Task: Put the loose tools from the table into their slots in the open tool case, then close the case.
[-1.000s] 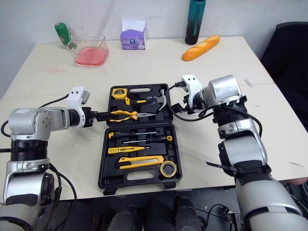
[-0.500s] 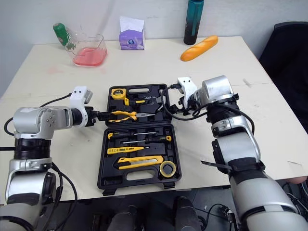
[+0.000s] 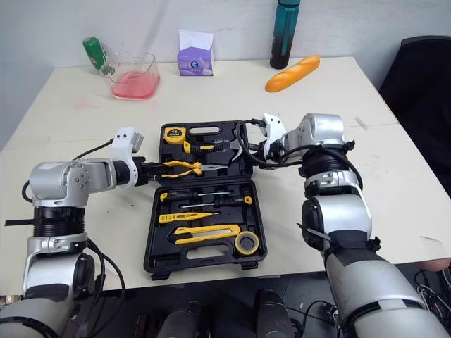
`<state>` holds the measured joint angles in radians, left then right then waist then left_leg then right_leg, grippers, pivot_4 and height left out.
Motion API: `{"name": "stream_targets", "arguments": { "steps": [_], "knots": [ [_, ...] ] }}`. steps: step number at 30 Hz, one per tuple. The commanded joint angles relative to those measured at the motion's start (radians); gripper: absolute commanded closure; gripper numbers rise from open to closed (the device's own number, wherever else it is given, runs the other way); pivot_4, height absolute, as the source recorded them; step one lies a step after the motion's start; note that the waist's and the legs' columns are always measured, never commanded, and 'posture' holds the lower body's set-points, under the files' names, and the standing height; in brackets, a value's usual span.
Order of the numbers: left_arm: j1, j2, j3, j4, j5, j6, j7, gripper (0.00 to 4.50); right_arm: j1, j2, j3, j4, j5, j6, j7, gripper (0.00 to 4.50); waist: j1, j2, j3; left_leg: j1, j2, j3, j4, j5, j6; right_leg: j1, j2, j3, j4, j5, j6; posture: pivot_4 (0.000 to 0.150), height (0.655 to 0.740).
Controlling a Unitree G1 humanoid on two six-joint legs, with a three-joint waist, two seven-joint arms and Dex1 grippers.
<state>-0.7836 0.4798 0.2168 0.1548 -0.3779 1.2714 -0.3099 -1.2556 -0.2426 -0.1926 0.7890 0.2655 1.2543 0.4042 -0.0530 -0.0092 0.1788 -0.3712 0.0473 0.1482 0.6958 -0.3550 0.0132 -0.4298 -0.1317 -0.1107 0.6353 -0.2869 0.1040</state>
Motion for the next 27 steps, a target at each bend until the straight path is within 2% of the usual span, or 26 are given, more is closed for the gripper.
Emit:
{"name": "stream_targets", "arguments": {
  "steps": [1, 6, 9, 17, 24, 27],
  "knots": [
    [-0.028, -0.025, 0.075, -0.036, -0.012, -0.121, 0.021, 4.3, 0.047, 0.015, -0.033, -0.139, 0.033, -0.099, -0.011, 4.5, 0.0, 0.0, 0.0, 0.0, 0.0, 0.0, 0.0, 0.0, 0.0, 0.0, 0.0, 0.0, 0.0, 0.0, 0.0, 0.15, 0.74],
    [-0.028, -0.039, 0.104, -0.019, -0.009, -0.214, 0.044, 4.32, 0.134, 0.02, -0.009, -0.302, 0.065, -0.179, 0.036, 4.5, -0.003, 0.0, 0.0, -0.007, -0.002, 0.001, -0.001, 0.0, 0.0, -0.009, 0.001, 0.0, 0.0, 0.0, 0.0, 0.15, 0.74],
    [-0.007, -0.045, 0.113, -0.022, -0.014, -0.268, 0.041, 4.34, 0.222, 0.01, 0.056, -0.42, 0.044, -0.281, 0.07, 4.5, -0.005, 0.0, 0.0, -0.013, -0.004, 0.001, -0.001, 0.0, -0.001, -0.015, 0.001, -0.001, 0.0, 0.0, 0.0, 0.15, 0.74],
    [0.064, -0.053, 0.105, -0.038, -0.008, -0.507, -0.001, 4.38, 0.331, 0.006, 0.088, -0.54, 0.027, -0.502, 0.075, 4.5, -0.005, 0.0, 0.0, -0.016, -0.004, 0.001, 0.001, 0.001, 0.0, -0.016, 0.001, -0.002, 0.0, 0.0, 0.0, 0.15, 0.74],
    [0.156, -0.038, 0.087, -0.027, 0.088, -0.934, -0.015, 4.5, 0.477, -0.029, 0.168, -0.575, -0.119, -1.003, 0.059, 4.5, -0.005, 0.0, 0.0, -0.016, -0.004, 0.001, 0.0, 0.001, 0.0, -0.017, 0.001, -0.003, -0.002, 0.0, 0.0, 0.15, 0.74],
    [0.208, -0.019, 0.064, -0.007, 0.149, -1.125, -0.021, 4.5, 0.552, -0.09, 0.243, -0.53, -0.242, -1.372, 0.08, 4.5, -0.004, 0.0, 0.0, -0.016, -0.005, 0.001, 0.0, 0.001, 0.0, -0.017, 0.001, -0.003, -0.002, 0.0, 0.0, 0.15, 0.74]
  ]
}}
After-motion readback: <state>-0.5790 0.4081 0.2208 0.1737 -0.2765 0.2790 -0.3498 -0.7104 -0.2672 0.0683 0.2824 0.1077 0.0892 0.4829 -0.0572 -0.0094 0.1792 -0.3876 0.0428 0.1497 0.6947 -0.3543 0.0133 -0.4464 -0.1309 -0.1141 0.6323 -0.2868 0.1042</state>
